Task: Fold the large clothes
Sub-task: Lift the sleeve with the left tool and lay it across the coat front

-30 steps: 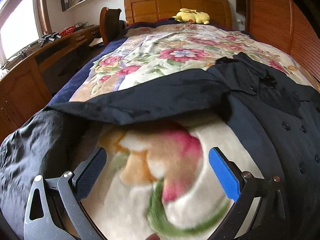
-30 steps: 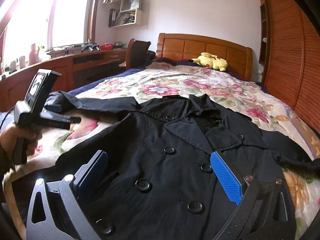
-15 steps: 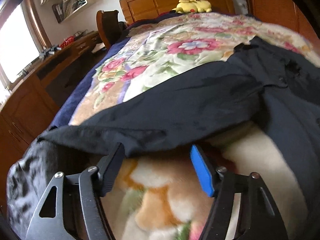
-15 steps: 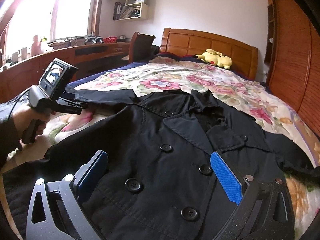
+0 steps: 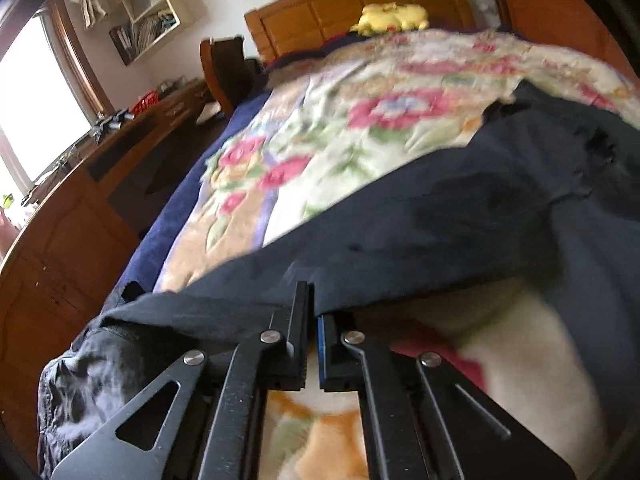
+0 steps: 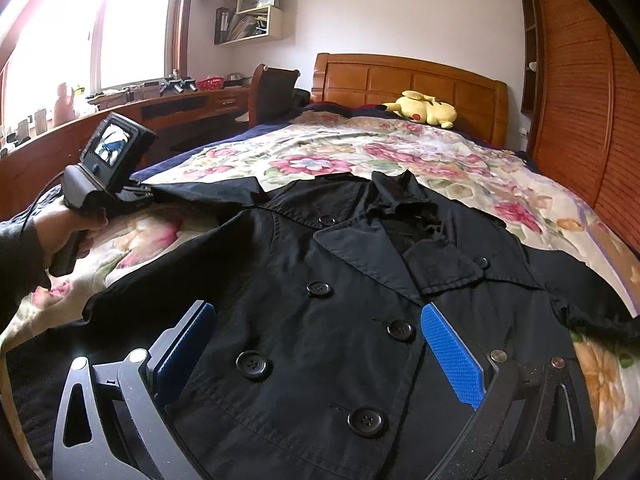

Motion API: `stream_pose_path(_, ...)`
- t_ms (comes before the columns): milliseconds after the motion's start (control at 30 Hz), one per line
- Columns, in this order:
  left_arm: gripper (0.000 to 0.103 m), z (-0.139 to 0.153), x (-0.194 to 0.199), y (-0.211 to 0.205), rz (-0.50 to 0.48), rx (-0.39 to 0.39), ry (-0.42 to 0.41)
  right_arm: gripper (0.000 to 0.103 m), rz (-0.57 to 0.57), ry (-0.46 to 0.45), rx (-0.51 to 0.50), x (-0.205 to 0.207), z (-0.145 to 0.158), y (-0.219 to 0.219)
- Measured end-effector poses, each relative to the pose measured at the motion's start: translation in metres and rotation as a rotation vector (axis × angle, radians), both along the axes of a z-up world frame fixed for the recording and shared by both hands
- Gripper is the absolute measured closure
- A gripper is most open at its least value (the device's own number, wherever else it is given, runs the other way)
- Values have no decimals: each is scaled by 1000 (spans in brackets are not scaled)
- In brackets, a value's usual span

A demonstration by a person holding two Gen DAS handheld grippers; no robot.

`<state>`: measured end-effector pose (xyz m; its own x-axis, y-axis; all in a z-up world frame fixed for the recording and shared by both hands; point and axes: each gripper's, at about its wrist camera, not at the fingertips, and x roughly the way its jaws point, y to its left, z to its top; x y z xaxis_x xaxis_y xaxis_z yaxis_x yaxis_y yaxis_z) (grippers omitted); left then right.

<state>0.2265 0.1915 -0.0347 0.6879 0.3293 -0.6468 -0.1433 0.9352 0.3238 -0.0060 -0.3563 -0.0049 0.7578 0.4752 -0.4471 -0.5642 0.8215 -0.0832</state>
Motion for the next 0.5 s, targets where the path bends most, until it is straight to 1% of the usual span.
stream_pose_path(133,101,34,-16,-33,-92,-59,-66,1,-14,-4,14,1,1,-5)
stream_pose_path(200,101,47,-25,-53,-152,-90,-88,1,-23,-5,22,0,2,-8)
stream_pose_path(267,101,57,-33,-75,-210,-102,-95,1,-31,-4,31,-1,1,-11)
stream_pose_path(333,101,60,-43,-97,-256,-89,-94,1,-35,-1,35,-1,1,-11)
stream_pose_path(400,99,57,-49,-111,-283,-89,-79,1,-34,-2,28,-3,0,-9)
stream_pose_path(467,92,50,-55,-116,-299,-108,-58,1,-31,-8,19,-5,0,-8)
stream_pose_path(500,87,45,-58,-116,-301,-121,-48,1,-30,-10,17,-6,0,-8)
